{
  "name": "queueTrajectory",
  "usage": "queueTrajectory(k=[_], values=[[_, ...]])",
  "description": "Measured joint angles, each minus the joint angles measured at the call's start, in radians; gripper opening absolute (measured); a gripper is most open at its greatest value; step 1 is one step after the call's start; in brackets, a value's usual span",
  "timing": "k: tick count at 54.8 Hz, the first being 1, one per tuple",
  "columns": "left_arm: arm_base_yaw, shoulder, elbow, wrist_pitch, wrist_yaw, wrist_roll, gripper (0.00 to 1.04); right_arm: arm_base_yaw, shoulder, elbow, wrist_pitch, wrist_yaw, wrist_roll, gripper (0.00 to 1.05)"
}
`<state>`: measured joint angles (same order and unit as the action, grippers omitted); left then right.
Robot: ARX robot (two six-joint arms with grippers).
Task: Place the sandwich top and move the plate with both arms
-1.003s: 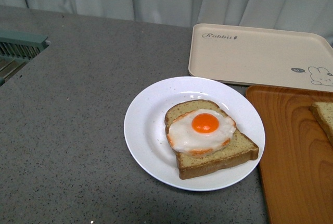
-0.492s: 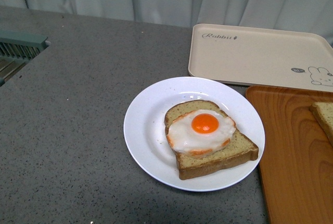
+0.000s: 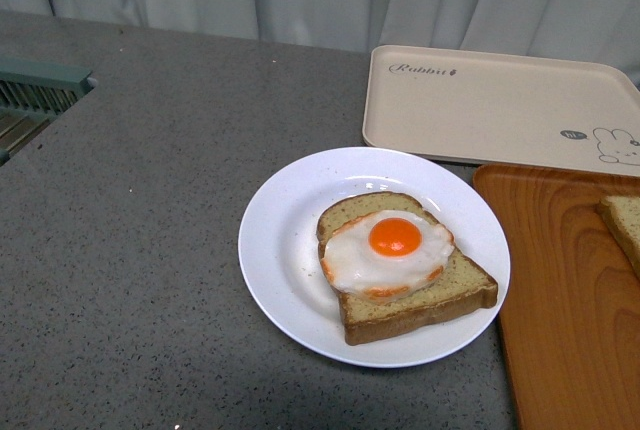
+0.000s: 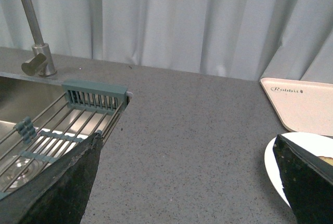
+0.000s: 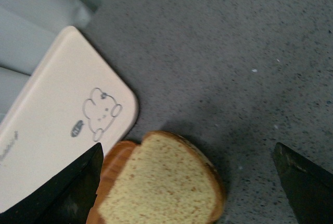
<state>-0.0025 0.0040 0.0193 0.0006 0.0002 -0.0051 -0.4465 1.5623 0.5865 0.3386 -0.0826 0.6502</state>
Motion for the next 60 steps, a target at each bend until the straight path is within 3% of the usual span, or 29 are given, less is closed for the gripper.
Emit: queueTrajectory(k=[24,60], values=[[0.000,0.000,0.000,0.000,0.000,0.000,0.98,0.013,0.170,0.023,0.071,0.036,-0.037,0.96],[0.000,0.000,0.000,0.000,0.000,0.000,0.98,0.010,0.294,0.039,0.158,-0.066,-0.039,0.96]])
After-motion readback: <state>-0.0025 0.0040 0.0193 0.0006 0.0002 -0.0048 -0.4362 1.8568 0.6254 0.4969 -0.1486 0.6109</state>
